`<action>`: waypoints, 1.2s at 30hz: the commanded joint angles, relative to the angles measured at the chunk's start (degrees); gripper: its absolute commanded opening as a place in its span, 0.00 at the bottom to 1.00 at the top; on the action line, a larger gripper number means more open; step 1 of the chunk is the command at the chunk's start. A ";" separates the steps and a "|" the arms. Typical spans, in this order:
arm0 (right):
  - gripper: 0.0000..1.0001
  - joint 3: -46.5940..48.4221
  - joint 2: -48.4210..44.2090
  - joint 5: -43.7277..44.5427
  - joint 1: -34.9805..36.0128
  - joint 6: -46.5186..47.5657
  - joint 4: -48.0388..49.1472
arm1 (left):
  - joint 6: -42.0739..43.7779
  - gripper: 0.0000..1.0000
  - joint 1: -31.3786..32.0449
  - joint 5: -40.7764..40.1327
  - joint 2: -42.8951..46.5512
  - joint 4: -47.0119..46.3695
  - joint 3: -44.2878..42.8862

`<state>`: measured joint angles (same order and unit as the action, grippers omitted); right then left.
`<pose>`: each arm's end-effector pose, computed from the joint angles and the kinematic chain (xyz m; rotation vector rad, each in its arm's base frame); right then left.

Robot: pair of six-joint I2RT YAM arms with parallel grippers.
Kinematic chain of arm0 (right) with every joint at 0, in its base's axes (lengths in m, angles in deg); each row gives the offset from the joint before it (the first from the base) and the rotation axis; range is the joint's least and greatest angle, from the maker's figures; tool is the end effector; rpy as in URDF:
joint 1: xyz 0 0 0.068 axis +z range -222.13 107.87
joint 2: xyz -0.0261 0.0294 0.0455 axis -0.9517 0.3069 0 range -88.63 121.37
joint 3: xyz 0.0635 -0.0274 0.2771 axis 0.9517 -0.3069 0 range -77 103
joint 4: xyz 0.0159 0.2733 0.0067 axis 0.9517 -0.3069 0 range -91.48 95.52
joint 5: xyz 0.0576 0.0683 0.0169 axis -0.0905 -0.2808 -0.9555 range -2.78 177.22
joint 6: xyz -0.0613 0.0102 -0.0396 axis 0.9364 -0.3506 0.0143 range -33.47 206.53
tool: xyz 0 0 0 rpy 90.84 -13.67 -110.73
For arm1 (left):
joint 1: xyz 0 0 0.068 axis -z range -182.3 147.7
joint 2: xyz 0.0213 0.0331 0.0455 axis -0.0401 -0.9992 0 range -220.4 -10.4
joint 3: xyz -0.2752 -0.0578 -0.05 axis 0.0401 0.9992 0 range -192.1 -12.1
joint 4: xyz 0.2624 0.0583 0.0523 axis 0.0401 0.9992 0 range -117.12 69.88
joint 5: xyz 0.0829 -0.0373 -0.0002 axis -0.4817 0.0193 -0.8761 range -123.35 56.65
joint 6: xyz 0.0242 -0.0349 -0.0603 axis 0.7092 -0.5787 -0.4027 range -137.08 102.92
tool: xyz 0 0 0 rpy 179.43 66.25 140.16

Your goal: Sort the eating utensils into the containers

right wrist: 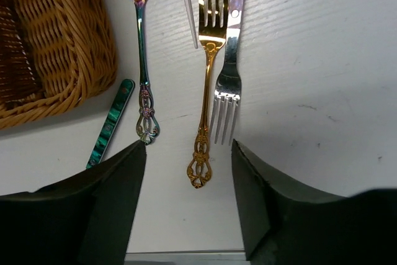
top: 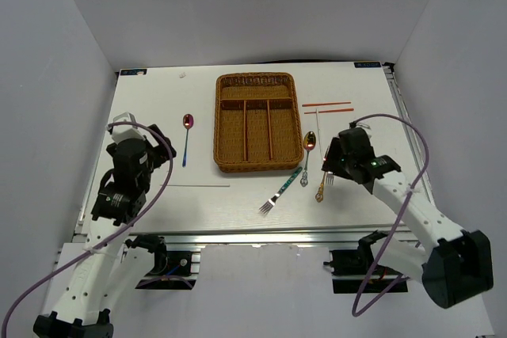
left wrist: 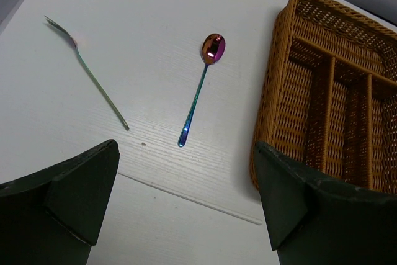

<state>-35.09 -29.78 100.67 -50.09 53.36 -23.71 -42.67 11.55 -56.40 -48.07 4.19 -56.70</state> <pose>0.2221 0.0744 0.2363 0.3394 2.3321 0.1929 0.1695 -0.0170 0.3197 -0.4529 1.9078 -0.0498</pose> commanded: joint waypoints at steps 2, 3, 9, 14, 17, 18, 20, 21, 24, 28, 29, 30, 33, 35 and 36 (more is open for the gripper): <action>0.58 -1.13 7.13 1.75 2.65 -1.55 5.50 | -0.17 0.98 0.04 1.34 -1.44 0.15 0.04; 0.55 -1.56 8.29 1.93 2.74 -1.81 6.55 | -0.17 0.98 0.13 1.43 -1.53 0.07 0.13; 0.41 0.09 16.11 3.33 3.09 -0.94 9.72 | 0.01 0.98 0.13 1.95 -1.97 -0.02 0.21; 0.41 2.82 22.96 5.44 3.09 0.29 10.16 | 0.01 0.98 0.22 2.04 -2.14 -0.02 0.13; 0.41 3.53 25.08 6.32 3.01 0.73 10.86 | 0.10 0.98 0.30 2.22 -2.06 -0.02 0.21; 0.41 3.79 25.52 6.24 3.01 0.82 10.95 | 0.10 0.98 0.30 2.31 -2.14 -0.11 0.21; 0.41 4.49 26.75 6.15 3.01 1.44 11.21 | 0.10 0.98 0.39 2.57 -2.23 -0.11 0.21; 0.40 4.76 27.10 6.84 3.01 1.61 11.22 | 0.18 0.98 0.39 2.57 -2.14 -0.20 0.21; 0.40 5.64 27.28 7.81 3.01 1.70 10.60 | 0.18 0.98 0.48 2.74 -2.32 -0.11 0.21; 0.39 6.34 26.14 8.34 3.01 1.70 9.81 | 0.27 0.98 0.57 3.01 -2.32 -0.20 0.21; 0.39 6.43 25.71 8.26 3.01 1.70 9.81 | 0.27 0.98 0.57 3.01 -2.32 -0.20 0.21; 0.39 6.52 25.44 8.17 2.92 1.96 10.33 | 0.27 0.98 0.57 3.10 -2.32 -0.20 0.13; 0.39 7.30 26.75 7.91 2.83 2.84 10.16 | 0.36 0.98 0.66 3.18 -2.32 -0.20 0.21; 0.39 8.19 28.68 7.73 2.65 2.93 9.55 | 0.36 0.98 0.66 3.18 -2.23 -0.20 0.21; 0.39 8.27 29.12 7.55 2.65 2.93 9.63 | 0.27 0.98 0.66 3.18 -2.23 -0.20 0.21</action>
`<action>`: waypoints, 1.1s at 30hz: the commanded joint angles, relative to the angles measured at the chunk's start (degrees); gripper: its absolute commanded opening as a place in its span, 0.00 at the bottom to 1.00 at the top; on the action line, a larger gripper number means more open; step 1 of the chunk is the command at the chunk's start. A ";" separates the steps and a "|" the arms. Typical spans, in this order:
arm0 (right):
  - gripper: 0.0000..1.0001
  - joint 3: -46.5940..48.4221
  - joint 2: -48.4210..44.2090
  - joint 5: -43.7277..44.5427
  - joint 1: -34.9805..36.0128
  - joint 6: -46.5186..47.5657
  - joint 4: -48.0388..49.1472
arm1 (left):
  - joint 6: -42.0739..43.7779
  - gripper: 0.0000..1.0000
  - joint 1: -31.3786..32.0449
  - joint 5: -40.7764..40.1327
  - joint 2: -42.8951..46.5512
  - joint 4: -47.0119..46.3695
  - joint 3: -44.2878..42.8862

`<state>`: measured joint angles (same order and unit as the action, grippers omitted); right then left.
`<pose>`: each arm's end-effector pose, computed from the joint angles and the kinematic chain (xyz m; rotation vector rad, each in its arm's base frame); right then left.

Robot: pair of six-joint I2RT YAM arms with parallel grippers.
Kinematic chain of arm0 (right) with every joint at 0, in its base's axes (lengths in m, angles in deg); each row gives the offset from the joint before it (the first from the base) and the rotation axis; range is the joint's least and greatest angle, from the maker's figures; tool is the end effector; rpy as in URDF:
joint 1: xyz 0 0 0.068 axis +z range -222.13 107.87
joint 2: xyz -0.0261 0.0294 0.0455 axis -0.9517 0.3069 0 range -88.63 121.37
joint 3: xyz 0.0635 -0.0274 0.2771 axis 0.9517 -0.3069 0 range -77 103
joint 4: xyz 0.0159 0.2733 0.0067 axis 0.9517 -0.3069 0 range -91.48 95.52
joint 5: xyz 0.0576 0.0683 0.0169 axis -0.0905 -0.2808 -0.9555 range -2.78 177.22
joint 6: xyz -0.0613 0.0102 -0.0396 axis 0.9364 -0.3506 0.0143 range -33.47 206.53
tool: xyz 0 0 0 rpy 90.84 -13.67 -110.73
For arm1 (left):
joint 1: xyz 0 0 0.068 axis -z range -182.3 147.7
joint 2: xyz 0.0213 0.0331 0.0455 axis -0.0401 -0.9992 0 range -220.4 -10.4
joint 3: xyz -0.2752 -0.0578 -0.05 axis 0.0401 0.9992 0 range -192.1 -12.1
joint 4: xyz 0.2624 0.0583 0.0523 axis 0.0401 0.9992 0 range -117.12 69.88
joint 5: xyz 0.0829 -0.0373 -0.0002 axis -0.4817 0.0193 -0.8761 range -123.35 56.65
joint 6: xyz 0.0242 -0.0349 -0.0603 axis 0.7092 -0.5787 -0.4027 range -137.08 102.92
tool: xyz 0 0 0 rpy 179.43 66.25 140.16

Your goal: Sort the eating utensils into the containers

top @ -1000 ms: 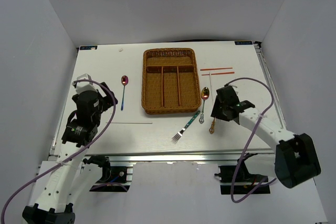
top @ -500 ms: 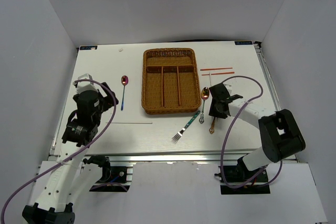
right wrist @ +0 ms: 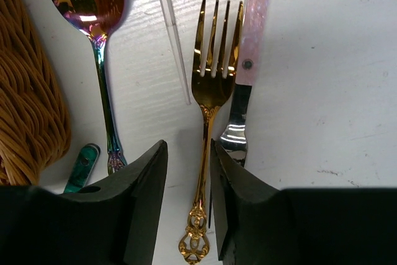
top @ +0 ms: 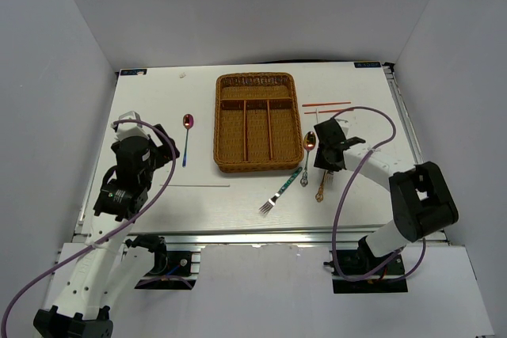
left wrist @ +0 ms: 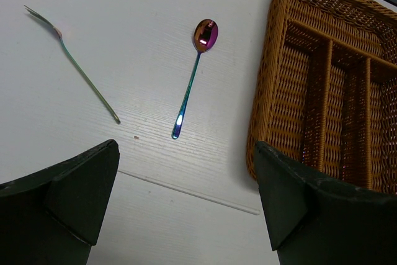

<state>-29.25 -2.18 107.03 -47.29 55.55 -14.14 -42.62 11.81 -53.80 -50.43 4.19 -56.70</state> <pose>0.2911 0.1116 0.1632 0.2571 2.4873 -0.0541 0.1778 -0.0225 0.3129 -0.4190 1.9627 -0.0782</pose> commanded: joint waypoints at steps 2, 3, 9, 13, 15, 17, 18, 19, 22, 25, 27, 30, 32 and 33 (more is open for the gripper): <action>0.39 2.35 2.23 1.28 -0.14 0.22 0.15 | 0.32 0.98 0.39 0.58 0.22 -0.20 0.21; 0.39 2.35 2.40 1.28 -0.23 0.13 0.15 | 0.32 0.98 0.48 0.58 0.13 -0.20 0.21; 0.39 2.18 3.90 1.72 -0.23 -0.31 -0.12 | 0.40 0.98 0.66 0.94 0.04 -0.28 0.21; 0.38 1.03 4.07 1.37 -0.23 -0.48 1.03 | 0.40 0.98 0.66 1.02 -0.05 -0.28 0.21; 0.36 0.77 4.51 1.11 -0.23 -0.48 1.29 | 0.40 0.98 0.66 1.02 -0.05 -0.28 0.21; 0.32 0.16 5.21 0.75 -0.23 -0.48 1.64 | 0.40 0.98 0.74 1.02 -0.05 -0.28 0.21; 0.31 -0.02 5.30 0.67 -0.23 -0.57 1.82 | 0.40 0.98 0.74 1.02 -0.05 -0.20 0.21; 0.30 -0.37 5.48 0.58 -0.23 -0.66 2.25 | 0.40 0.98 0.74 0.94 0.04 -0.20 0.21; 0.30 -1.51 5.74 0.67 -0.23 -0.92 2.70 | 0.40 0.98 0.83 0.94 -0.05 -0.28 0.21; 0.21 -2.65 5.57 0.67 -0.23 -1.18 2.61 | 0.40 0.98 0.92 0.94 -0.05 -0.20 0.21; 0.10 -3.36 4.95 0.84 -0.23 -1.71 2.26 | 0.40 0.98 0.83 0.94 -0.05 -0.20 0.21; 0.00 -4.94 1.72 1.10 -0.14 -2.41 1.29 | 0.40 0.98 0.92 0.94 0.04 -0.11 0.21; 0.00 -6.25 -0.57 0.75 -0.23 -2.68 0.77 | 0.40 0.98 0.92 0.94 0.04 -0.28 0.21; 0.00 -6.52 -2.85 0.41 -0.23 -2.77 0.59 | 0.40 0.98 0.92 0.94 0.04 -0.20 0.21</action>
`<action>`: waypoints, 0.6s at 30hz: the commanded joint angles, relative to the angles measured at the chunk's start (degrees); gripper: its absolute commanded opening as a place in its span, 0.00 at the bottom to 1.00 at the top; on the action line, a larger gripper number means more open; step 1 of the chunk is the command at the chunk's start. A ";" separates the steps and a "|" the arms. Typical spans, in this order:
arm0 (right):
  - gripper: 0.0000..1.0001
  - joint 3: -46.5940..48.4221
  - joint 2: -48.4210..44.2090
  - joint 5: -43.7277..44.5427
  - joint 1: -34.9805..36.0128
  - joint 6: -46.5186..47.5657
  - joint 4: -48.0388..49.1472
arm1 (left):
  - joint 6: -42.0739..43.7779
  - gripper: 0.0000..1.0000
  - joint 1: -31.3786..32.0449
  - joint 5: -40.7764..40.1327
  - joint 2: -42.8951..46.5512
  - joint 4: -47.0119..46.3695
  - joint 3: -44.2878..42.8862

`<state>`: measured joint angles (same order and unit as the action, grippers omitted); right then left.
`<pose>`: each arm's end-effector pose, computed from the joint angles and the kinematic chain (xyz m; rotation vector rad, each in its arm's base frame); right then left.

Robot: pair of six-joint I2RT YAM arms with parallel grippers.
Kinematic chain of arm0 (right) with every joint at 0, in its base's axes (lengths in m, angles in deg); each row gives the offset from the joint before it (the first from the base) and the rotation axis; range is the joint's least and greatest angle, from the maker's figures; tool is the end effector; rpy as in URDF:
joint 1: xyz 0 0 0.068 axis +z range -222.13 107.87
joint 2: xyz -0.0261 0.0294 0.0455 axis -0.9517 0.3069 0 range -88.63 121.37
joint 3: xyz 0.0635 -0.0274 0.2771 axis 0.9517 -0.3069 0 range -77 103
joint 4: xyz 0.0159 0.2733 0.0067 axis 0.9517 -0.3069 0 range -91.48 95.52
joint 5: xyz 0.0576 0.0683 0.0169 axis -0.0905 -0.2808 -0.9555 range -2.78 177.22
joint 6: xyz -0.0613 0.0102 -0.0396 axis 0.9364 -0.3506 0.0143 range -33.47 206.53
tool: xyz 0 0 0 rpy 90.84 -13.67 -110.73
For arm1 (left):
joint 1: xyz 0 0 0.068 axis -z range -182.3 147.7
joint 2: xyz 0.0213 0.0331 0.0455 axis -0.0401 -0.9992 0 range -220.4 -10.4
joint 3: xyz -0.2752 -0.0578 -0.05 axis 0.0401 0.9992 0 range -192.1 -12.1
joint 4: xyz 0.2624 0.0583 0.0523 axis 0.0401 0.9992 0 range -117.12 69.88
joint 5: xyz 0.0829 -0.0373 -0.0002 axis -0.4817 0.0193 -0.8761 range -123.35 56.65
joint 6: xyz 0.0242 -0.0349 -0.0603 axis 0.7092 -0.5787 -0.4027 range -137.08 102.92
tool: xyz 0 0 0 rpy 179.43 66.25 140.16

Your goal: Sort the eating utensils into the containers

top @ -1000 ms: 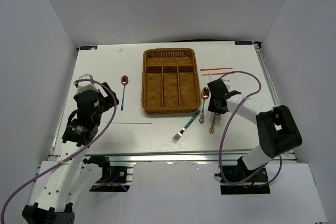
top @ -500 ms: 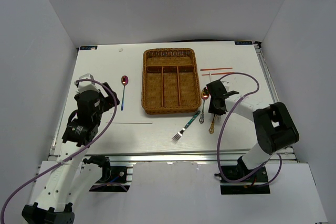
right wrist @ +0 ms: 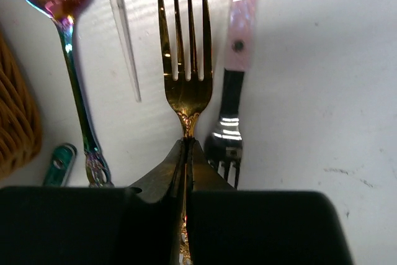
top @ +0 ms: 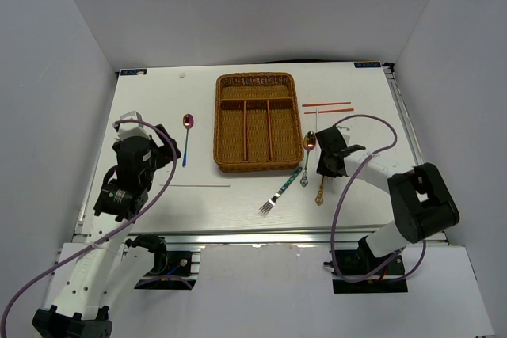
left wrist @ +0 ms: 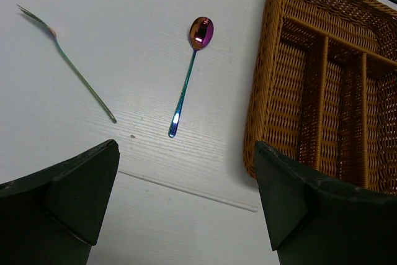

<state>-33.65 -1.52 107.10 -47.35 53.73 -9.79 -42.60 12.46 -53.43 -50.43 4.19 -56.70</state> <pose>0.2828 0.1074 0.1419 0.2965 2.4925 -0.0510 0.1776 -0.0249 0.3128 -0.4038 1.9673 -0.0916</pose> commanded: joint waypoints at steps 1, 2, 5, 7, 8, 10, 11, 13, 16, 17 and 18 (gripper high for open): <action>0.00 -2.05 -4.57 0.34 -0.17 -0.95 -4.63 | 0.38 0.98 0.26 0.56 -0.05 -0.28 0.21; 0.00 -1.61 -5.54 0.34 -0.17 -0.87 -5.16 | 0.38 0.98 0.26 0.56 -0.05 -0.20 0.21; 0.00 1.19 -8.79 -0.54 0.01 0.62 -6.83 | 0.38 0.98 0.26 0.56 -0.05 -0.20 0.21; 0.00 3.13 -11.17 -1.51 0.01 1.94 -8.42 | 0.38 0.98 0.26 0.48 0.04 -0.20 0.13; 0.00 5.14 -11.78 -1.86 -0.08 2.38 -8.85 | 0.38 0.98 0.35 0.48 -0.05 -0.20 0.21; 0.00 7.17 -13.19 -2.91 -0.08 3.70 -9.56 | 0.29 0.98 0.35 0.39 -0.13 -0.28 0.21; 0.00 8.31 -13.28 -3.26 0.01 4.23 -9.56 | 0.29 0.98 0.35 0.39 -0.14 -0.20 0.21; 0.00 12.27 -11.97 -5.37 0.01 5.71 -9.83 | 0.29 0.98 0.35 0.39 -0.22 -0.20 0.13; 0.00 19.64 -7.32 -9.32 0.10 8.18 -9.91 | 0.29 0.98 0.35 0.39 -0.31 -0.20 0.21; 0.00 21.75 -5.83 -9.77 0.10 8.88 -10.00 | 0.29 0.98 0.35 0.39 -0.40 -0.28 0.21; 0.00 23.77 -2.77 -11.16 0.01 9.50 -9.91 | 0.29 0.98 0.35 0.30 -0.49 -0.20 0.21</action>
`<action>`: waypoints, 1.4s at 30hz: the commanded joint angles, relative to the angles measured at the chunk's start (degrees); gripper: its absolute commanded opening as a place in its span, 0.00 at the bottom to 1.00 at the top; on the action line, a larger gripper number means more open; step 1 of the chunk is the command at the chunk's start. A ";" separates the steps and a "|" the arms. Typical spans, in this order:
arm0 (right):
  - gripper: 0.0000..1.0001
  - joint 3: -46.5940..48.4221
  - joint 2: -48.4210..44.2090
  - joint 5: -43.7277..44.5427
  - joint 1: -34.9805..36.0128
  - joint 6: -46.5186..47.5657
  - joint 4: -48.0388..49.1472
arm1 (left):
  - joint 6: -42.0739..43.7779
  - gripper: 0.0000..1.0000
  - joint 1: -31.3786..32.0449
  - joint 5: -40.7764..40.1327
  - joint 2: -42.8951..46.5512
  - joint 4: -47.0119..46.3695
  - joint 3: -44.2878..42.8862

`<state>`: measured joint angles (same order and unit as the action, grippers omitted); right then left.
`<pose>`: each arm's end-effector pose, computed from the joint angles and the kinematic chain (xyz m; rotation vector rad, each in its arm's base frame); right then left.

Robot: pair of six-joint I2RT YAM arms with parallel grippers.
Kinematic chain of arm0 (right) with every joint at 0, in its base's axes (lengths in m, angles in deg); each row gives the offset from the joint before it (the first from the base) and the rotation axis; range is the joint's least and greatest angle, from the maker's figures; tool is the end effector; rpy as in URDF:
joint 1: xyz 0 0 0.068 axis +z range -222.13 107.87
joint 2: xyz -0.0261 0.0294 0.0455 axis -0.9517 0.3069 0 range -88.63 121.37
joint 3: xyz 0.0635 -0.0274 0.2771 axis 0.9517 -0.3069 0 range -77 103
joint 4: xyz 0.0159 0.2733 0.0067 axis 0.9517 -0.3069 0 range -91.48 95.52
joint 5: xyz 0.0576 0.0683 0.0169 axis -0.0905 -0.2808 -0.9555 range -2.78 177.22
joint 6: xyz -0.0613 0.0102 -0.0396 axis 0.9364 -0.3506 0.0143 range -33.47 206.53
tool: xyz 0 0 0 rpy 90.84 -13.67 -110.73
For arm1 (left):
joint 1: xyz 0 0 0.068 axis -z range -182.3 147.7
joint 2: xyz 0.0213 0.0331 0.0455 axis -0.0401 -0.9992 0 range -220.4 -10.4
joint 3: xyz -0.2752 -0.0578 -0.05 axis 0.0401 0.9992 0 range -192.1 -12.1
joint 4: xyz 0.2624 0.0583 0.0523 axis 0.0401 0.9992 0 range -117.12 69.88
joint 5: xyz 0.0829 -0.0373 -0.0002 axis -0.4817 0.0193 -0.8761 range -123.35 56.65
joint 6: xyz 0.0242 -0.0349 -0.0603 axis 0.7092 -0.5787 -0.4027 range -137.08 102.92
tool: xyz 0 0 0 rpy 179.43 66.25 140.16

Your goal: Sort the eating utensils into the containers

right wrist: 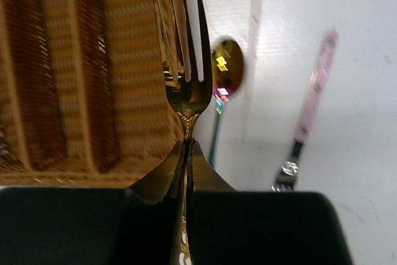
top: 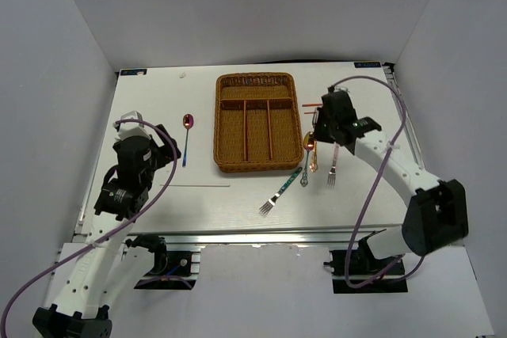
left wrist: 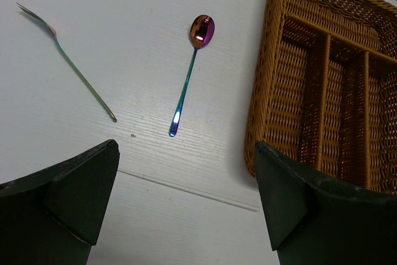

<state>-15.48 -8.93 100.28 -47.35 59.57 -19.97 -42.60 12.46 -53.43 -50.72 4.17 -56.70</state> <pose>0.3067 0.1262 0.2701 0.1573 2.3111 0.1937 0.1786 -0.0252 0.3121 -0.4036 1.9718 -0.0895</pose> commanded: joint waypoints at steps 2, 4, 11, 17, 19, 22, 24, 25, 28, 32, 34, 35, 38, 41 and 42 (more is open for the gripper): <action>0.00 12.29 8.35 -4.97 0.10 4.81 -0.42 | 0.29 0.98 0.35 0.30 -0.38 -0.09 0.21; 0.00 18.51 14.23 -7.78 0.10 5.69 -0.87 | 0.21 0.98 0.35 0.21 -0.55 0.00 0.21; 0.00 30.75 26.81 -7.08 1.68 5.34 -4.38 | 0.29 0.98 0.35 0.39 -1.17 -0.09 0.13; 0.00 35.15 32.88 -6.64 3.00 4.46 -4.64 | 0.56 0.98 0.35 0.92 -1.96 -0.17 0.04; 0.03 37.79 35.08 -6.21 3.26 4.37 -6.57 | 0.56 0.98 0.35 0.92 -2.14 -0.09 0.04; 0.23 38.07 35.00 -5.42 3.88 4.20 -7.29 | 0.56 0.98 0.35 0.91 -2.14 -0.17 0.04; 0.36 37.36 33.51 -4.45 4.14 3.85 -6.85 | 0.56 0.98 0.35 1.09 -2.14 -0.26 0.13; 0.37 37.10 32.98 -4.10 4.14 3.76 -7.11 | 0.56 0.98 0.35 1.18 -2.22 -0.26 0.13; 0.39 37.71 31.22 -3.04 4.32 3.85 -8.51 | 0.64 0.98 0.35 1.35 -2.66 -0.09 -0.05; 0.56 35.35 26.22 2.30 7.38 0.70 -10.89 | 0.64 0.98 0.35 1.09 -2.23 0.00 -0.05; 0.86 28.62 21.06 8.70 11.41 -2.99 -10.98 | 0.56 0.98 0.35 0.83 -1.87 0.00 -0.05; 0.89 25.44 18.85 13.70 13.00 -6.66 -9.33 | 0.56 0.98 0.35 0.65 -1.70 0.00 0.04; 0.89 13.92 11.72 18.31 18.28 -13.54 -6.86 | 0.38 0.98 0.35 0.39 -1.26 0.00 -0.05; 0.89 5.13 7.67 22.52 23.63 -24.52 -7.02 | 0.38 0.98 0.44 0.82 -1.43 -0.09 0.04; 0.89 4.41 8.36 23.93 25.31 -28.55 -11.63 | 0.47 0.98 0.44 0.91 -1.43 0.00 0.04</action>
<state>-6.85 -0.84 115.76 -24.75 44.44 -27.03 -42.43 12.57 -52.97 -52.62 4.19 -56.70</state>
